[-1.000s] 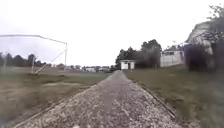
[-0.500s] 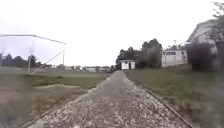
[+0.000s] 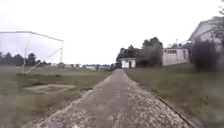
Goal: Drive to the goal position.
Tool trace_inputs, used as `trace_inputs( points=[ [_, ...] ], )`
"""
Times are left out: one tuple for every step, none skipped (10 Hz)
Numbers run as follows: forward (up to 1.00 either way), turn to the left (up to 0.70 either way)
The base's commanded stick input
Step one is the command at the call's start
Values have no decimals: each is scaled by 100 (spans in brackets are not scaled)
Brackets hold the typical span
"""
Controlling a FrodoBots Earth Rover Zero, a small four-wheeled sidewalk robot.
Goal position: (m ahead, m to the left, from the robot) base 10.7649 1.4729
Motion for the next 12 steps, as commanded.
trace_inputs(
  points=[
    [100, 0],
    [100, 0],
    [100, 0],
    [100, 0],
    [100, 0],
    [100, 0],
    [100, 0],
    [100, 0],
    [100, 0],
    [100, 0],
    [100, 0],
    [100, 0]
  ],
)
